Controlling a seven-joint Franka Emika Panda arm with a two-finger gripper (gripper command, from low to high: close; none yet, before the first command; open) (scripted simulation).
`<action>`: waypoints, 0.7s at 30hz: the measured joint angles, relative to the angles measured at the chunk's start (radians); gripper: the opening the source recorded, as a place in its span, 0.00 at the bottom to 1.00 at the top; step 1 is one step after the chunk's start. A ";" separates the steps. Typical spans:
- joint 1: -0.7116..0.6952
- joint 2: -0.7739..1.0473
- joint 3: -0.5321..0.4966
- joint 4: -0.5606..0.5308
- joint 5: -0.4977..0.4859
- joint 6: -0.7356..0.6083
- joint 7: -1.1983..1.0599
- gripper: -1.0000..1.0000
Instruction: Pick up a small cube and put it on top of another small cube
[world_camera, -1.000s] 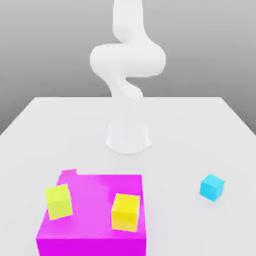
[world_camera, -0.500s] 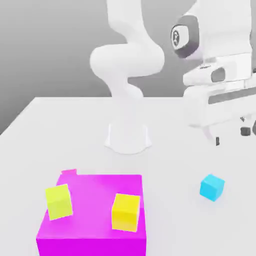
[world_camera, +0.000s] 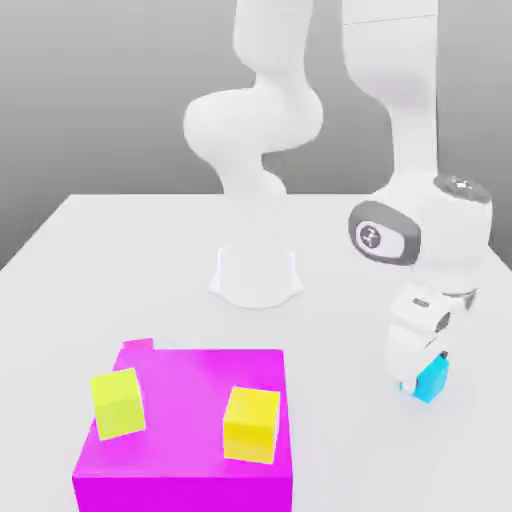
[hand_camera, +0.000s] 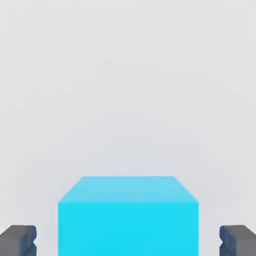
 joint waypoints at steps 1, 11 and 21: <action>0.000 0.000 0.000 0.000 -0.001 0.000 0.001 0.00; -0.075 -0.199 0.114 -0.041 0.161 -0.157 -0.120 0.00; -0.470 -0.336 -0.073 0.136 0.226 -0.464 -0.334 0.00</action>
